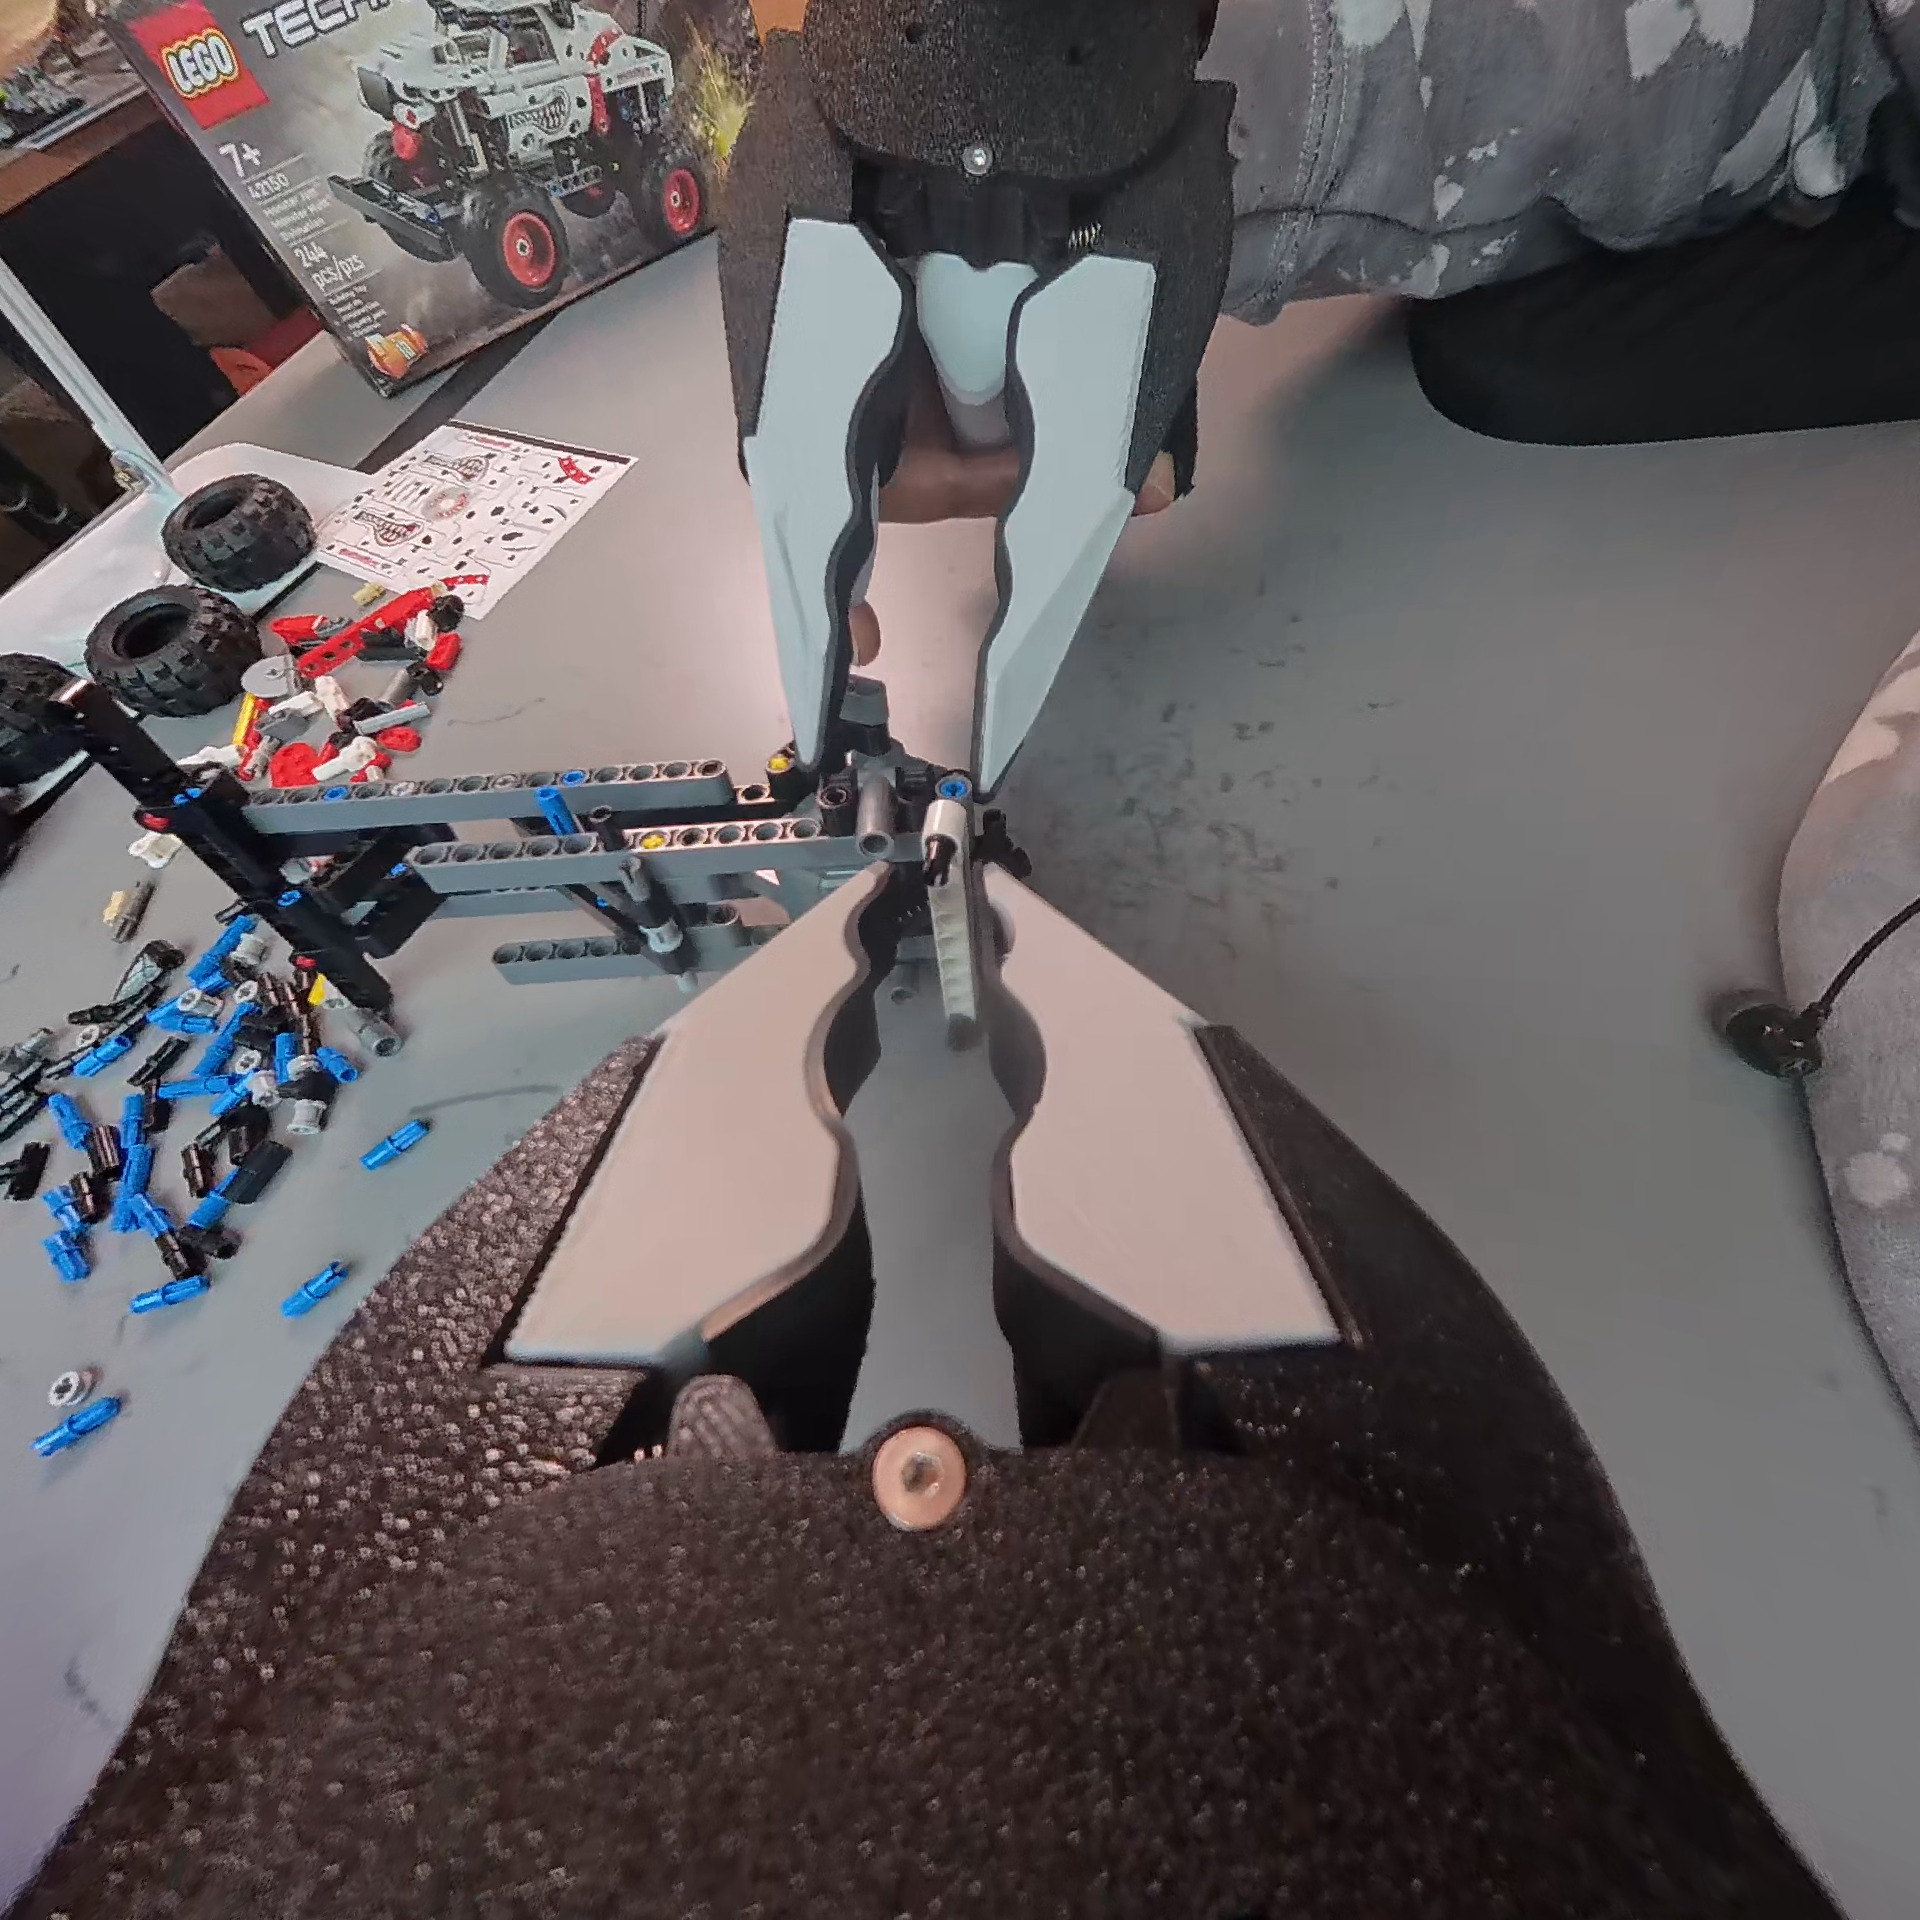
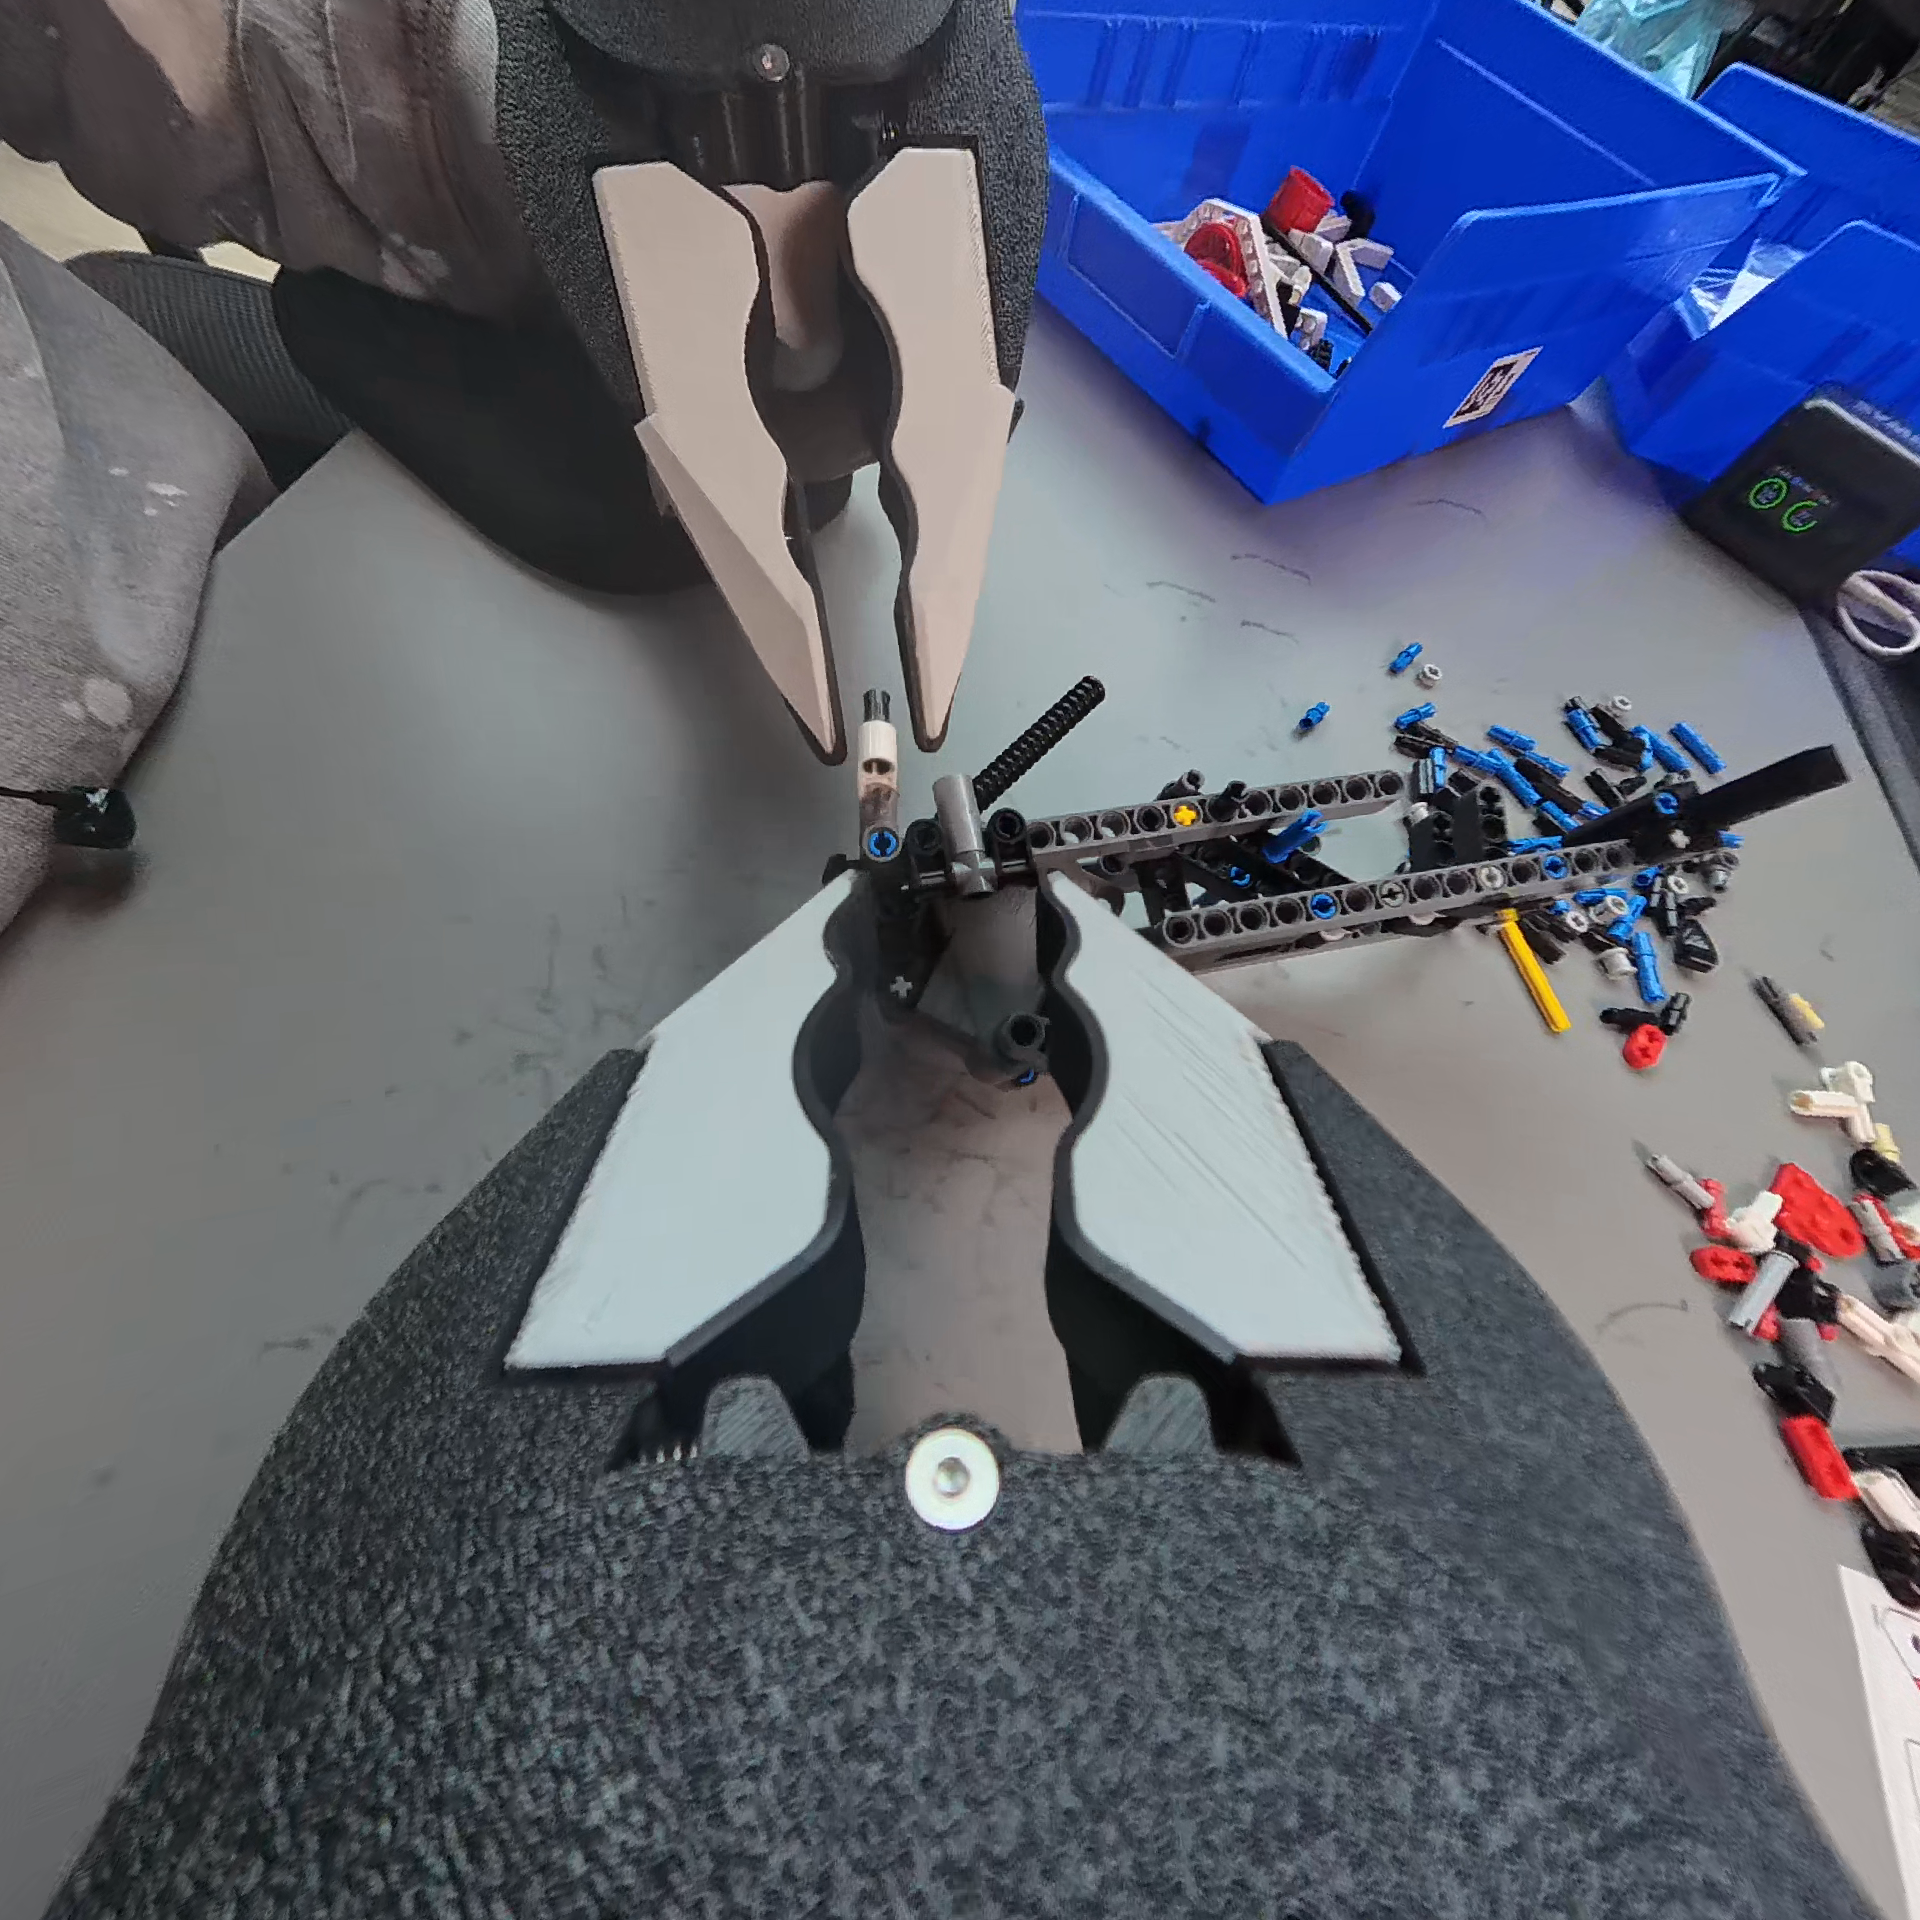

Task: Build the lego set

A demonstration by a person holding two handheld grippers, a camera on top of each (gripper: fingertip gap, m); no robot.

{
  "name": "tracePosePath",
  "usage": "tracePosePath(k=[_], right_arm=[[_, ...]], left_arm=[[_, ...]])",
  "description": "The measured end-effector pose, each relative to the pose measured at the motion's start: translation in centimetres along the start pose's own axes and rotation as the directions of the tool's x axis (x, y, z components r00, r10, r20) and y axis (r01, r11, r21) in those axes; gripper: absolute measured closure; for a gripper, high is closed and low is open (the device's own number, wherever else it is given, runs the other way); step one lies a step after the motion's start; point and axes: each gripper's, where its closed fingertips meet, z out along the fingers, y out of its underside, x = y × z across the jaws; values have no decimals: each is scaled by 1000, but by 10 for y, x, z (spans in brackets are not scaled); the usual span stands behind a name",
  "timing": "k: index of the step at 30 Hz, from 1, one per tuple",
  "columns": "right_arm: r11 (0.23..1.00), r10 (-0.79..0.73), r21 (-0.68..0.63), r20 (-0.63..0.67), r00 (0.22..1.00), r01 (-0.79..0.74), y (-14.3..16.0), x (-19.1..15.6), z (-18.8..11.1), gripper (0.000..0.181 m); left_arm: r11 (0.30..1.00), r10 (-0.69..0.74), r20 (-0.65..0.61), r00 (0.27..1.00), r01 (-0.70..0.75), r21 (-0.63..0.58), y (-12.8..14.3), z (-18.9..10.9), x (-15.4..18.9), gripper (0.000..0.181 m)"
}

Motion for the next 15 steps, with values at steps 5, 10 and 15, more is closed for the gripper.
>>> tracePosePath(k=[5,10,15], right_arm=[[998,63,16,52,997,-63,1,0,4,150],[997,68,25,62,996,-70,1,0,4,151],[996,74,43,66,995,-77,1,0,4,151]], left_arm=[[1000,17,-39,999,-17,-6,1,5,0,170],[1000,-6,-69,998,6,-1,0,8,-1,172],[1000,-26,-82,996,27,11,0,7,0,172]])
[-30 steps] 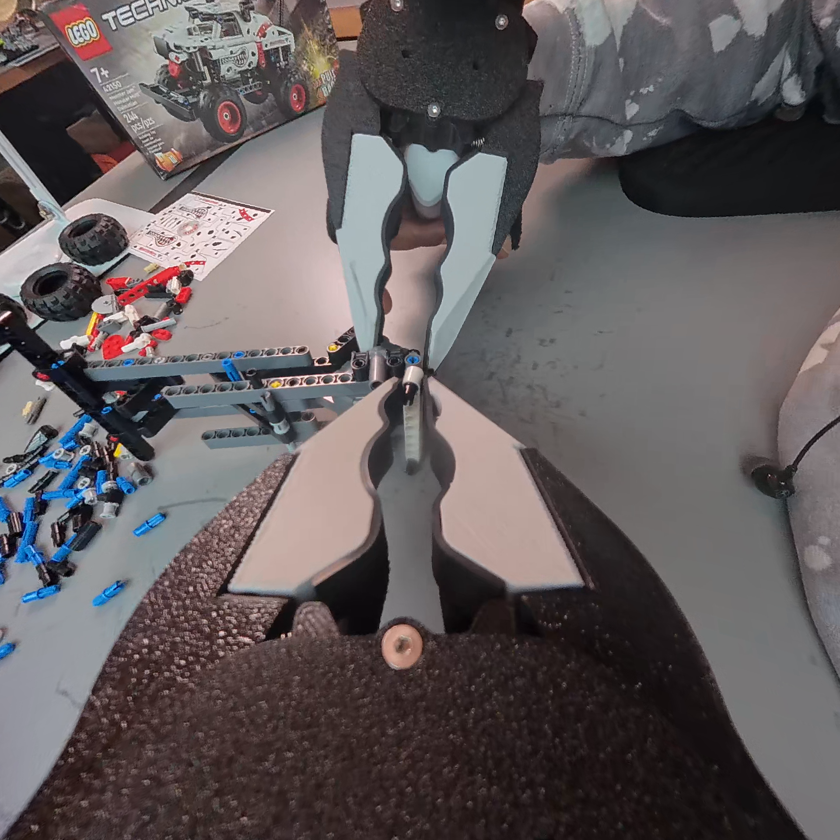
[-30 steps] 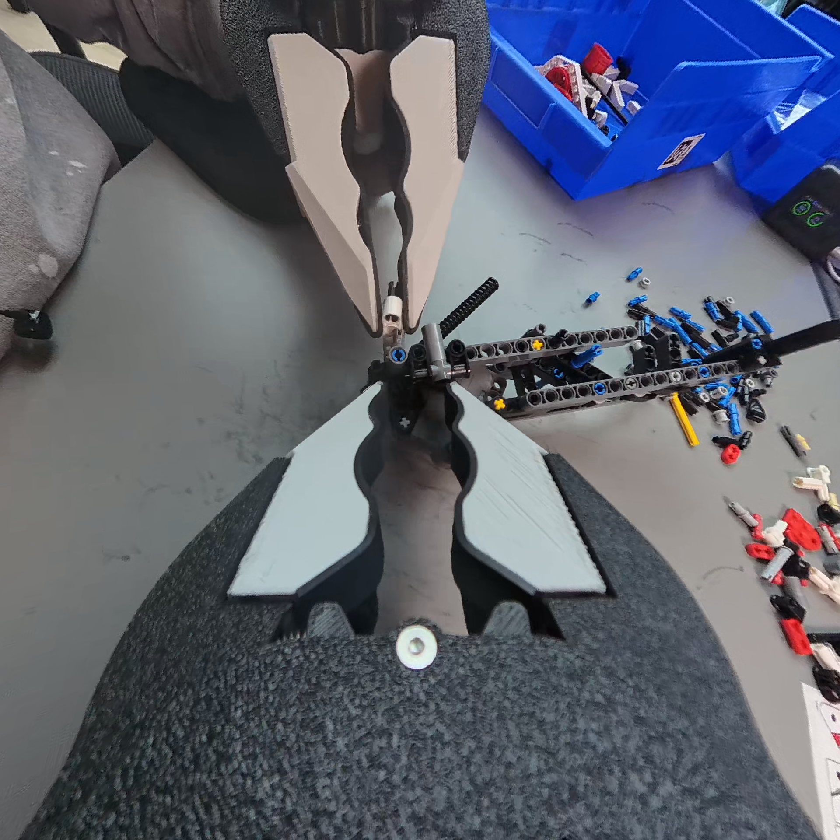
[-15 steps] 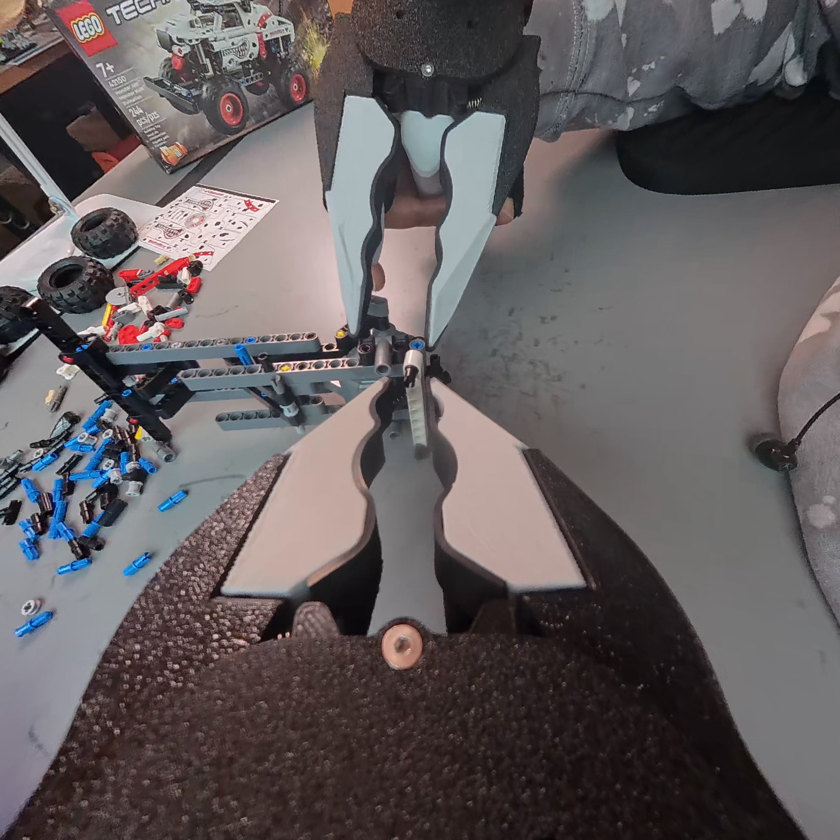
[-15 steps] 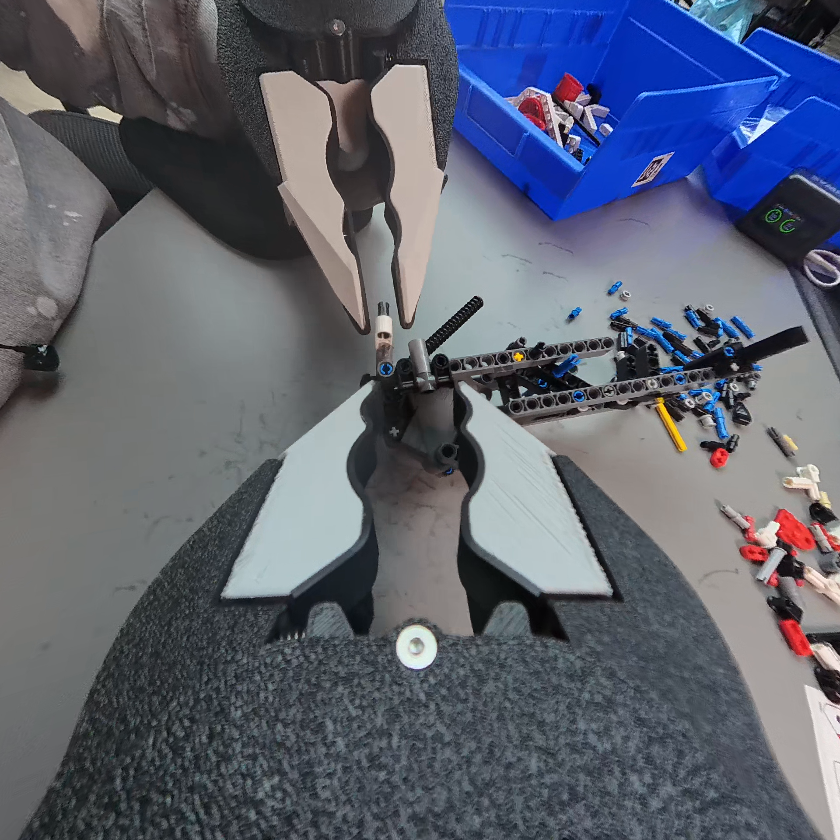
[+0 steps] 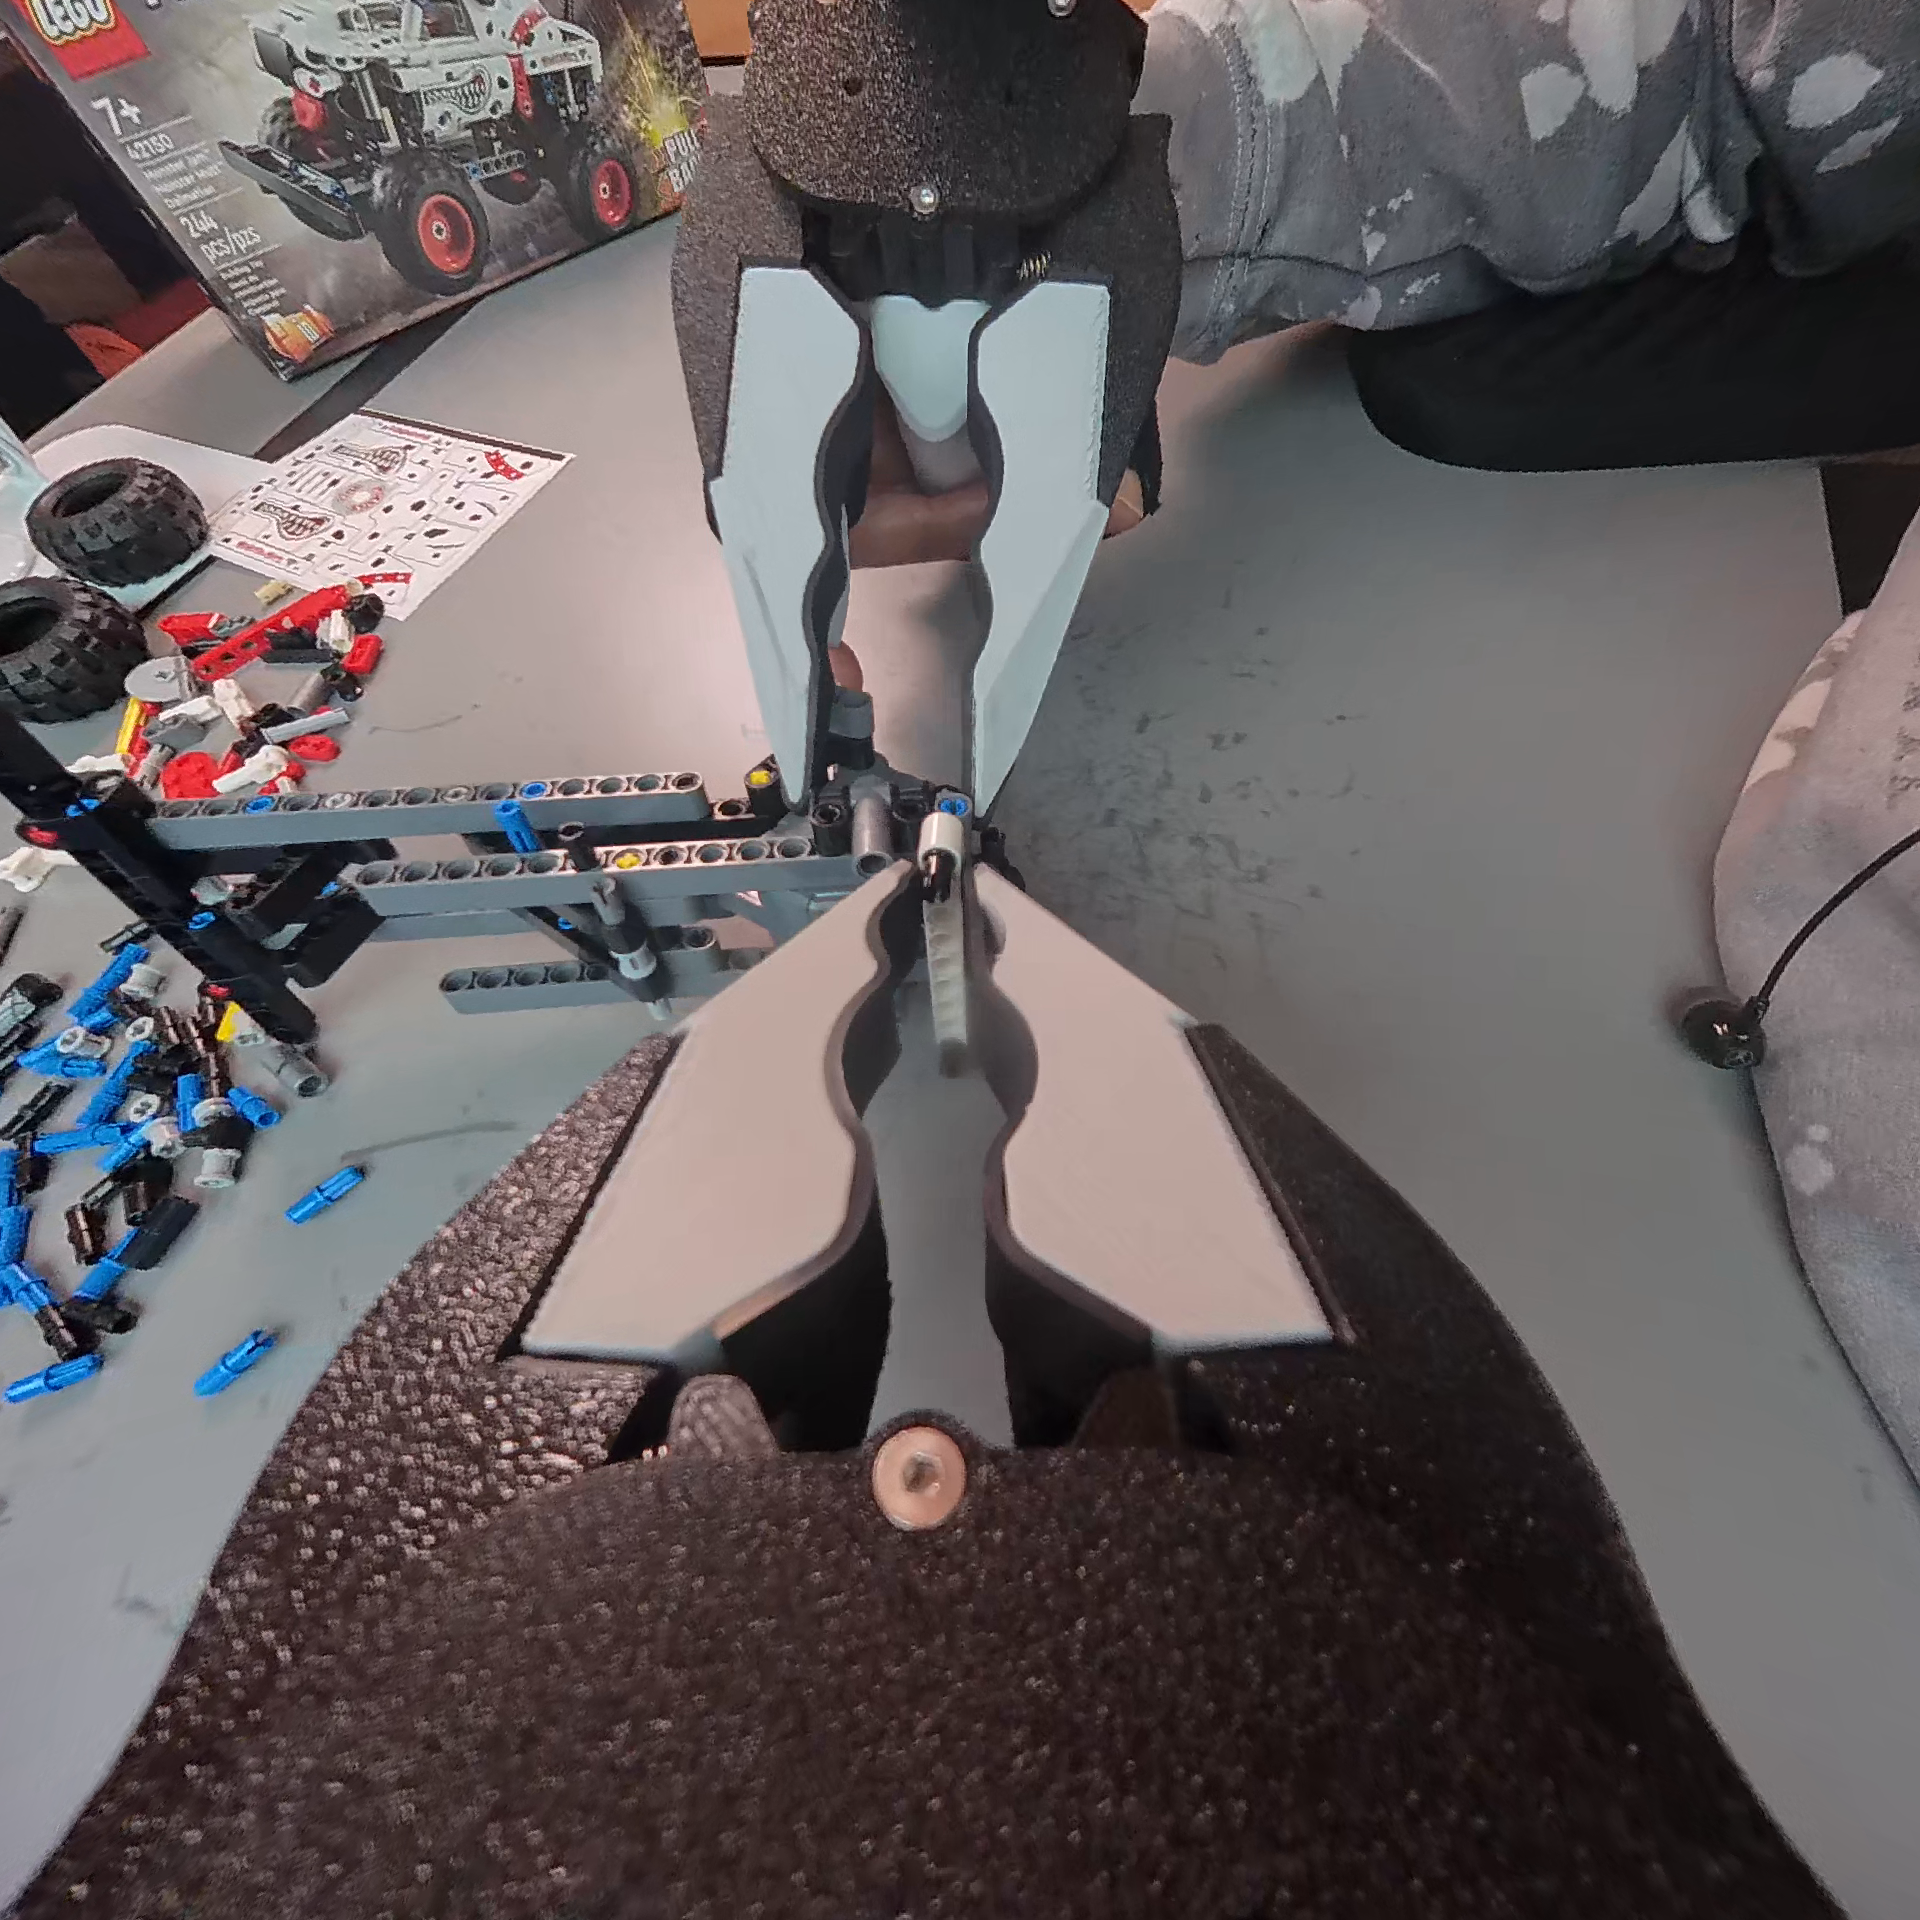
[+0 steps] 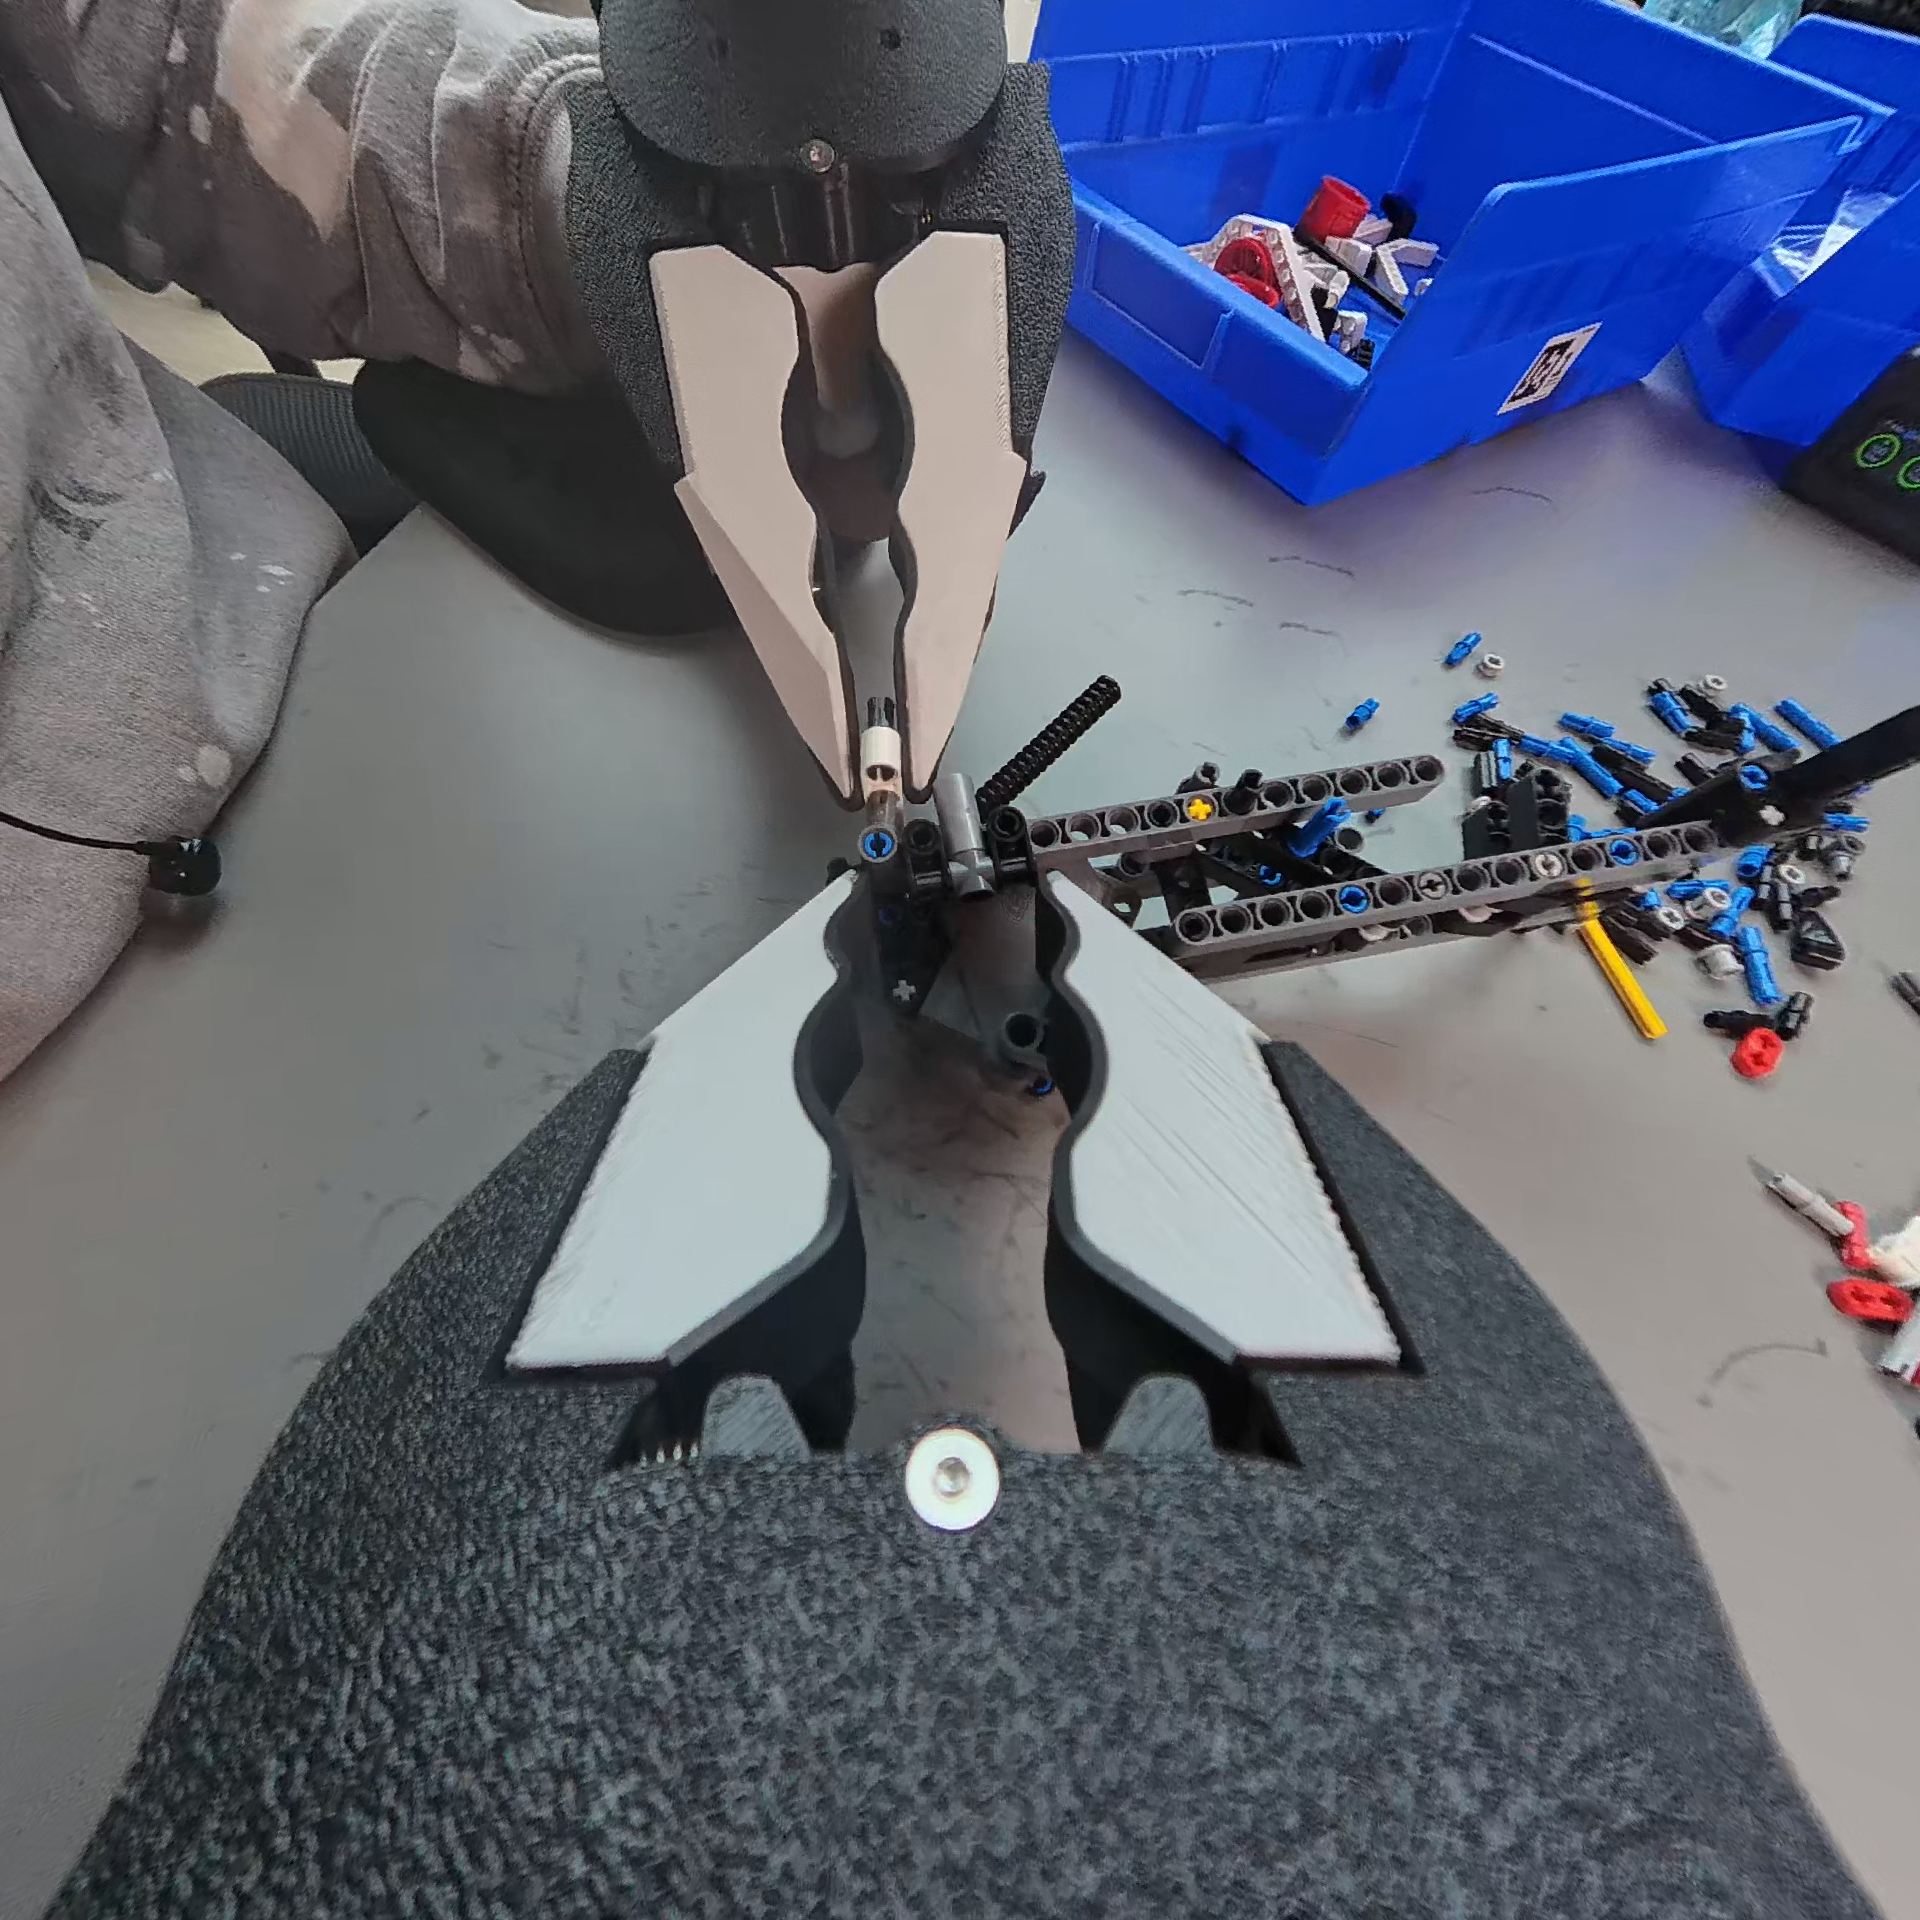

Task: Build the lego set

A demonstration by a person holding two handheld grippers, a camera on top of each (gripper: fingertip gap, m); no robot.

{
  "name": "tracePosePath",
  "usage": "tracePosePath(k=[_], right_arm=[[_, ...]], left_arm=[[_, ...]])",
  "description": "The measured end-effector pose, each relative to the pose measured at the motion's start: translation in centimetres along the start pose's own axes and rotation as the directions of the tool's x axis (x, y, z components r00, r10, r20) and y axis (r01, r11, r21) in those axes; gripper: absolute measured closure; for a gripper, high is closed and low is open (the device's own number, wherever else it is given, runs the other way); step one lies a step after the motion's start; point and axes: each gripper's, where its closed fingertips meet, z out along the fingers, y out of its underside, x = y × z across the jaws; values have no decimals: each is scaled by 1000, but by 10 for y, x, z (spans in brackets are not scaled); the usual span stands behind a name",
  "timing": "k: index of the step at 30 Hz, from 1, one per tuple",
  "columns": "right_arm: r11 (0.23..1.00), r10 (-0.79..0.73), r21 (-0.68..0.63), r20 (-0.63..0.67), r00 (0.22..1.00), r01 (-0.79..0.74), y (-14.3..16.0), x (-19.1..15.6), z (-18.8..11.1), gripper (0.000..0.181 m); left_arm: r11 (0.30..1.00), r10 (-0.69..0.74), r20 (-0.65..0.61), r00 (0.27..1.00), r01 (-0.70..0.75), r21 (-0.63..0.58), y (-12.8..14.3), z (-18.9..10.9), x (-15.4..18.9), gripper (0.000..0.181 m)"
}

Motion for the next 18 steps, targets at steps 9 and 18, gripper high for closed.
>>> tracePosePath(k=[9,18], right_arm=[[1000,5,10,4,1000,-5,-2,-2,3,151],[996,66,54,49,997,-69,-2,-3,1,151]], left_arm=[[999,1,-76,997,2,45,1,-3,2,172],[999,9,-102,995,-5,40,1,-2,3,172]])
